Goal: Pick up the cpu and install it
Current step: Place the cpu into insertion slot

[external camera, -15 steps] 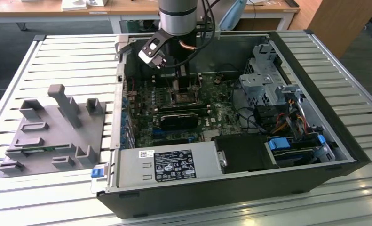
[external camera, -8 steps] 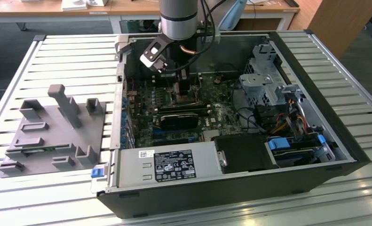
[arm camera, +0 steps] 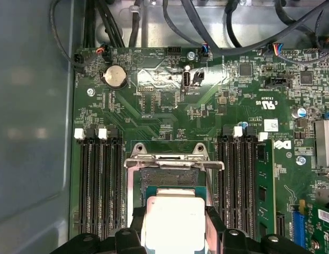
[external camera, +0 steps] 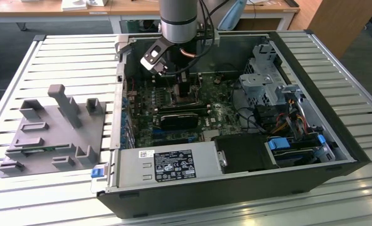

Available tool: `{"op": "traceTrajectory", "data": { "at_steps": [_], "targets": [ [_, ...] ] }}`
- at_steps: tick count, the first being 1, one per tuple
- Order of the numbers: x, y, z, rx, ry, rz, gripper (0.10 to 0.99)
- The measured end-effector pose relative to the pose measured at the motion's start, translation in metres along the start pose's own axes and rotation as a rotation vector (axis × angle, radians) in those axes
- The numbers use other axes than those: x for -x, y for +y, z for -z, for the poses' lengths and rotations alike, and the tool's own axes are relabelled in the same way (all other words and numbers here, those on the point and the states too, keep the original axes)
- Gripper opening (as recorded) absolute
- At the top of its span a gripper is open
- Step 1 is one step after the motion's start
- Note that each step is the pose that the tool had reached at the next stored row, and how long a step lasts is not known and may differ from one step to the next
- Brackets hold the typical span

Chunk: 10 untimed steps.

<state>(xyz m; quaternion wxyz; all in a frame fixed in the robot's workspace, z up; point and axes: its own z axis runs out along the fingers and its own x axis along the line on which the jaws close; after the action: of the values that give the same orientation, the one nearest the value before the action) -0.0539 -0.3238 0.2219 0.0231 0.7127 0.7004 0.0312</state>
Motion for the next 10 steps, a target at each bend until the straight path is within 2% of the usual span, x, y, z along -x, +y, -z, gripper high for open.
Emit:
{"op": "traceTrajectory", "data": {
  "at_steps": [10],
  "targets": [
    [-0.0001, 0.0026, -0.009, 0.0, -0.0001, -0.002, 0.529]
  ]
}}
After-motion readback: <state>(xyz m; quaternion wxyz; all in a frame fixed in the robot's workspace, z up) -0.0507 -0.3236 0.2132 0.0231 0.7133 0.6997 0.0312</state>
